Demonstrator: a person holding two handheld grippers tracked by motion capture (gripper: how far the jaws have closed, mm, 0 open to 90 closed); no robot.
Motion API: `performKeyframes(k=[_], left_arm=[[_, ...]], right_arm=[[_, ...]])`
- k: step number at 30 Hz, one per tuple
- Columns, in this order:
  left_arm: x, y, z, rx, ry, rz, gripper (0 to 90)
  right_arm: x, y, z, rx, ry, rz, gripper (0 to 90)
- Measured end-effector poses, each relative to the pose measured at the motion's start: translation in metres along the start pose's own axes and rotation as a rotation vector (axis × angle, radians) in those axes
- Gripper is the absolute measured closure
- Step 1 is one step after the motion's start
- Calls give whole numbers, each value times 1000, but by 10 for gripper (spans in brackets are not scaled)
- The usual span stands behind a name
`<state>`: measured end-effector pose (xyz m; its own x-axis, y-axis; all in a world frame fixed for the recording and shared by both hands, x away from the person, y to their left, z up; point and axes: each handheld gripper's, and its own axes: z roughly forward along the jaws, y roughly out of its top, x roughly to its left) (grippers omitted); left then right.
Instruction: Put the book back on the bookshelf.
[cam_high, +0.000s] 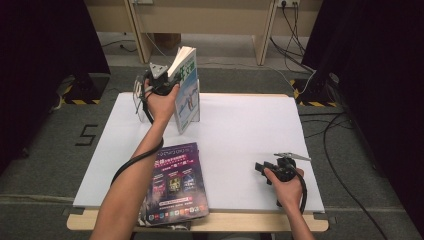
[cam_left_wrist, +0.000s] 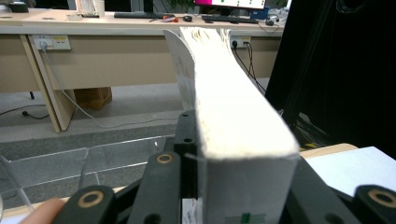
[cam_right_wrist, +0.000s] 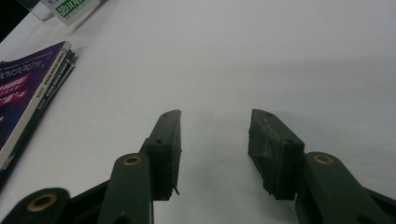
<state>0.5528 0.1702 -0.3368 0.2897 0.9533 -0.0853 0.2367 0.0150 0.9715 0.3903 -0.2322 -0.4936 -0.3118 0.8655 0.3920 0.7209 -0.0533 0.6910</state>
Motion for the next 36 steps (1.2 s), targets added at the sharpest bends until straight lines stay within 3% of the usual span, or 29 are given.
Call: performKeyframes(k=[4,6,10,12,15,17,22,25,36], left_arm=[[-1,0,-6,19,-23,59,698],[0,2,-6,32,-48,35,673],[-1,3,-7,42,-53,31,639],[0,4,-8,39,-66,4,635],[2,8,-10,28,-102,-72,606],[2,10,-10,30,-112,-91,582],[-1,17,-6,39,-82,-62,537],[-2,15,-1,55,-60,-75,510],[-4,10,6,104,-13,-81,607]], right_arm=[[-1,0,0,0,0,0,543],[0,0,0,-1,-1,0,542],[0,0,0,-1,-4,0,540],[0,0,0,-1,-3,-2,541],[0,0,0,-1,-1,-1,541],[0,0,0,1,-1,0,540],[0,1,0,1,-2,-1,538],[0,1,0,3,-2,3,536],[0,1,0,4,1,4,535]])
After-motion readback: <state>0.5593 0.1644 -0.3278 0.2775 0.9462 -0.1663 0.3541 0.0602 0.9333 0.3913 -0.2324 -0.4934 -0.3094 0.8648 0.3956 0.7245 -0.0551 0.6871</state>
